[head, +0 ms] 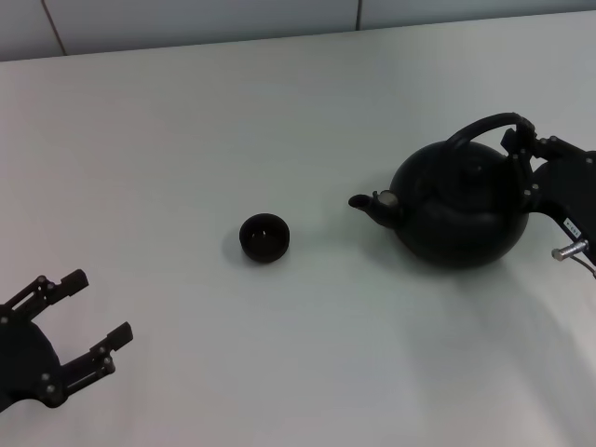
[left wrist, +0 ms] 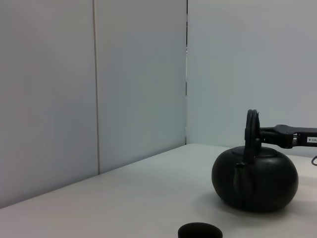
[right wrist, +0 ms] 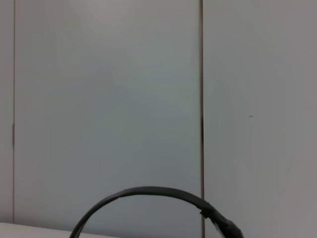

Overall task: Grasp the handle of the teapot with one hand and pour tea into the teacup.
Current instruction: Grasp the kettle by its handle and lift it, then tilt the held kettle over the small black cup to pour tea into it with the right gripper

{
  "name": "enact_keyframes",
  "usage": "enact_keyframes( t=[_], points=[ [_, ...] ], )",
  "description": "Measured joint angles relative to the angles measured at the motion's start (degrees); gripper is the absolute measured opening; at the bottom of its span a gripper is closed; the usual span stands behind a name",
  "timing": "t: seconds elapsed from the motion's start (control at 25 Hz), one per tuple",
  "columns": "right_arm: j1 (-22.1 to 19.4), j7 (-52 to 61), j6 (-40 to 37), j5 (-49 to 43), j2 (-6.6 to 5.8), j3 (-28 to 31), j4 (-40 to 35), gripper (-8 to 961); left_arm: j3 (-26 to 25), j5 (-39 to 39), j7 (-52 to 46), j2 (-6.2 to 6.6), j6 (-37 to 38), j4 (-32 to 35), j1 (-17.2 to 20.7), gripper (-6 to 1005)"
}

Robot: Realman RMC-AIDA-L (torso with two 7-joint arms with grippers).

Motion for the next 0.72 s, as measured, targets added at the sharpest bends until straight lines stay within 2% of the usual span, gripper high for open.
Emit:
enact_keyframes(
  t=[0.36,0.6,0.68,0.72],
  points=[
    [1.8,0.2,-1.3,0.0,-0.13,2.2,-0.1,92,0.0,0.0,0.0,0.00,0.5,0.0,0.2,810],
    [7.6,3.1,-0.5,0.0,-0.41,2.9,-2.3,91,0.0,0.0,0.0,-0.04,0.6,0.0,0.0,810],
    [10.9,4.3,1.6,0.0,-0.45,2.9,-2.7,91,0.0,0.0,0.0,-0.08,0.6,0.0,-0.1,810],
    [10.9,4.3,1.6,0.0,-0.45,2.9,-2.7,91,0.0,0.0,0.0,-0.08,0.6,0.0,-0.2,810]
  ],
)
